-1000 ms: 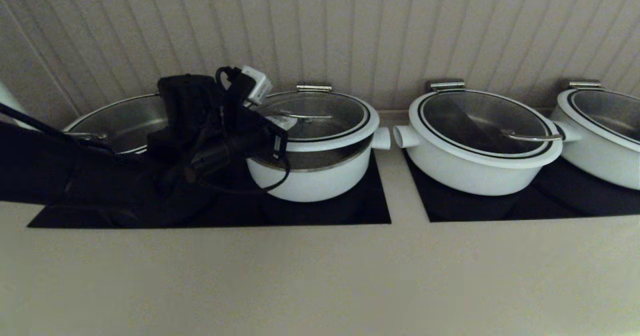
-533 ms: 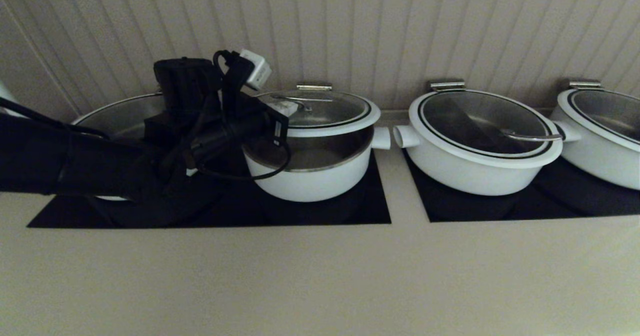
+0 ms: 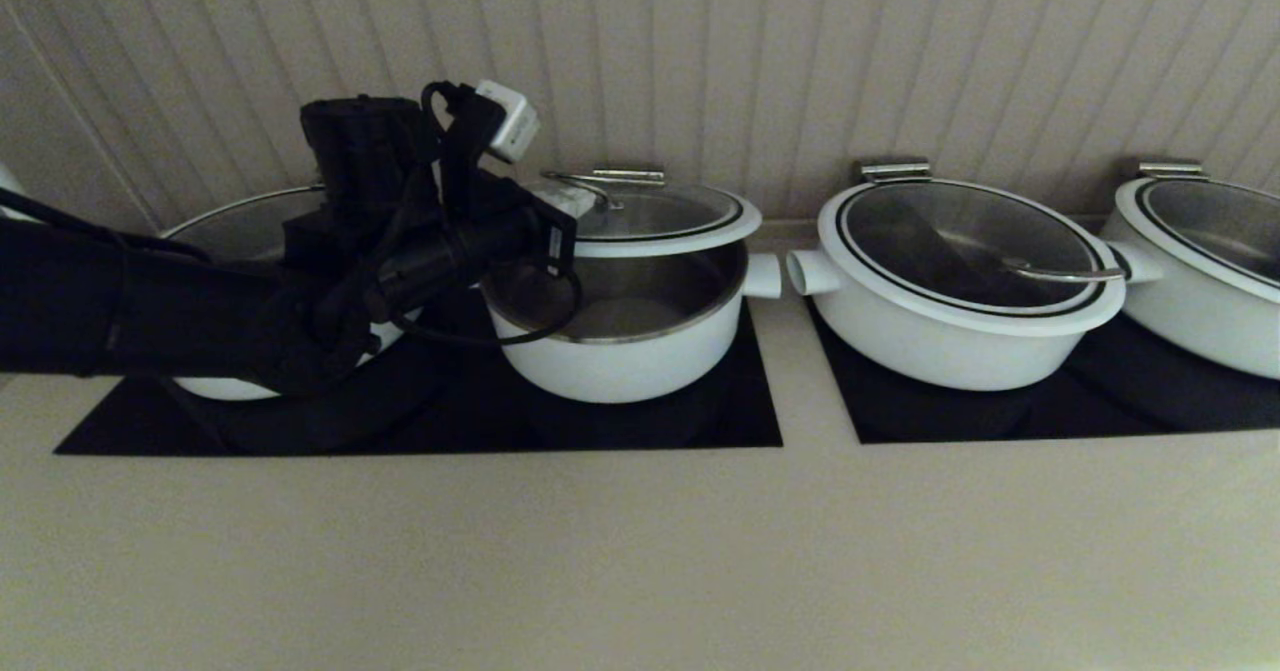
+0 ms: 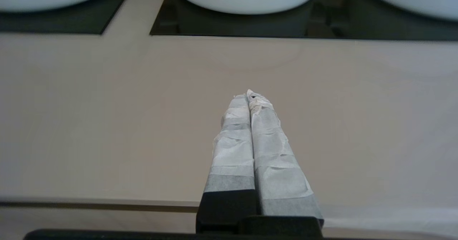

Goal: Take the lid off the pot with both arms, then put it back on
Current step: Hold the pot lid with the right arm

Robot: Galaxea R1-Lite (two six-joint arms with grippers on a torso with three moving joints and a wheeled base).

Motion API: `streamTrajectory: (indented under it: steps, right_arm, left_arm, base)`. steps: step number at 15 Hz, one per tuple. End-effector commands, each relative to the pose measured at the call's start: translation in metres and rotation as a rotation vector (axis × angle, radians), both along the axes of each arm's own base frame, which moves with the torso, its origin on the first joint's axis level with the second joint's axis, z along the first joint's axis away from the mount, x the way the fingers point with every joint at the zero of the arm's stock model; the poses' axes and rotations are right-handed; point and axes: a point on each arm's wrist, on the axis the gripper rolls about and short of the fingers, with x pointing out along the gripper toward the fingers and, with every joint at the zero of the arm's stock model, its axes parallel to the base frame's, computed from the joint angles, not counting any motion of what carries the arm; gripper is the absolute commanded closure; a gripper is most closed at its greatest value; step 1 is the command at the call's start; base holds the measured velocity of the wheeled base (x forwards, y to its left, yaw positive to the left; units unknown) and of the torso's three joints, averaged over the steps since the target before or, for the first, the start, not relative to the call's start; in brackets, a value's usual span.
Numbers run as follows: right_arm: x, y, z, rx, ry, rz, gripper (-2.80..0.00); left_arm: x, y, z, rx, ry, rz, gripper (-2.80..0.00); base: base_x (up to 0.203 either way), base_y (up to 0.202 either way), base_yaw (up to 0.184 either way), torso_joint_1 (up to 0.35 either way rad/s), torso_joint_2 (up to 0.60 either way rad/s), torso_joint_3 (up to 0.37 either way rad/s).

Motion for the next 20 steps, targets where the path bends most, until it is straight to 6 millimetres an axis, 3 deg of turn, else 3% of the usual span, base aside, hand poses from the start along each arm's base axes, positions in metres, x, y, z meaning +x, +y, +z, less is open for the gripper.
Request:
streamTrajectory:
  steps: [1,3,5,8,14,17,20]
  right_arm:
    - [0.000,0.001,0.001,-0.059,-0.002,0.027,0.00]
    - [0.000,0.001,0.004,-0.109,-0.005,0.050,0.00]
    - [0.002,0.002,0.021,-0.093,0.001,0.110,0.00]
    - [0.021,0.004,0.053,-0.058,0.062,0.200,0.00]
    - [0.093,0.013,0.088,-0.022,0.121,0.564,0.00]
    - [0.138,0.020,0.093,-0.026,0.116,0.744,0.00]
    - [0.180,0.041,0.093,-0.047,0.081,0.902,0.00]
  left_arm:
    - [-0.001,0.000,-0.001,-0.001,-0.001,-0.001,0.00]
    - [-0.001,0.000,-0.004,0.001,0.009,-0.001,0.00]
    - [-0.001,0.000,-0.005,0.002,0.012,-0.001,0.00]
    - [-0.001,0.000,-0.005,0.001,0.012,-0.001,0.00]
    - [0.000,0.001,-0.006,0.000,0.014,0.002,0.00]
    - [0.001,0.001,-0.007,0.001,0.017,0.003,0.00]
    - [0.002,0.001,-0.008,0.003,0.020,0.003,0.00]
  base:
    - [0.000,0.000,0.000,0.000,0.00,0.000]
    - [0.000,0.000,0.000,0.000,0.00,0.000]
    - [0.000,0.000,0.000,0.000,0.00,0.000]
    - [0.000,0.000,0.000,0.000,0.00,0.000]
    - [0.000,0.000,0.000,0.000,0.00,0.000]
    - [0.000,0.000,0.000,0.000,0.00,0.000]
    - [0.000,0.000,0.000,0.000,0.00,0.000]
